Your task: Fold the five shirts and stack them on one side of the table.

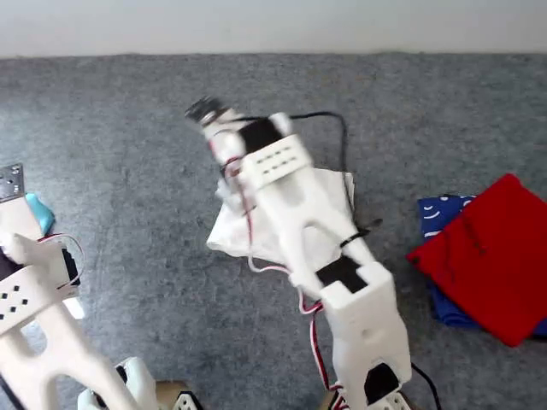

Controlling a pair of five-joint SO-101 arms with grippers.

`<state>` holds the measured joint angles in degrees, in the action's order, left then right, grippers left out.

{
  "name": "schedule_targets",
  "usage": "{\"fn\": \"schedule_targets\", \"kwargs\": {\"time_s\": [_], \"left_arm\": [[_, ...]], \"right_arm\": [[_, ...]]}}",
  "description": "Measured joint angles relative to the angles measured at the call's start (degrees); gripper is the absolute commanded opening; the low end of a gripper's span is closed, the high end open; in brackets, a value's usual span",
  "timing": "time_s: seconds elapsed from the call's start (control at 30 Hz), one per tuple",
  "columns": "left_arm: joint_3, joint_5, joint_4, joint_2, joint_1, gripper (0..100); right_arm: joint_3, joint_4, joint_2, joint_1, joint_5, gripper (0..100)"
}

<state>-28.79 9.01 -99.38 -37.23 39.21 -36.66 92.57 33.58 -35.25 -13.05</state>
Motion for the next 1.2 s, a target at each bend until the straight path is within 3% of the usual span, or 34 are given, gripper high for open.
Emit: {"fn": "schedule_targets", "kwargs": {"time_s": [0.33, 0.53, 0.77, 0.93, 1.2], "left_arm": [[0.0, 0.0, 0.0, 0.0, 0.0, 1], [0.0, 0.0, 0.0, 0.0, 0.0, 1], [0.0, 0.0, 0.0, 0.0, 0.0, 1], [0.0, 0.0, 0.0, 0.0, 0.0, 1], [0.0, 0.0, 0.0, 0.0, 0.0, 1]], "right_arm": [[-0.2, -3.7, 12.8, -8.8, -0.1, 1.0], [-5.5, -2.1, 13.7, -9.5, -0.9, 0.9], [-21.5, 0.7, 14.7, -4.0, -6.9, 1.1], [-26.8, -8.6, 20.0, 1.2, -12.4, 1.0], [-29.0, -18.0, 28.9, 1.7, -16.3, 0.9]]}}
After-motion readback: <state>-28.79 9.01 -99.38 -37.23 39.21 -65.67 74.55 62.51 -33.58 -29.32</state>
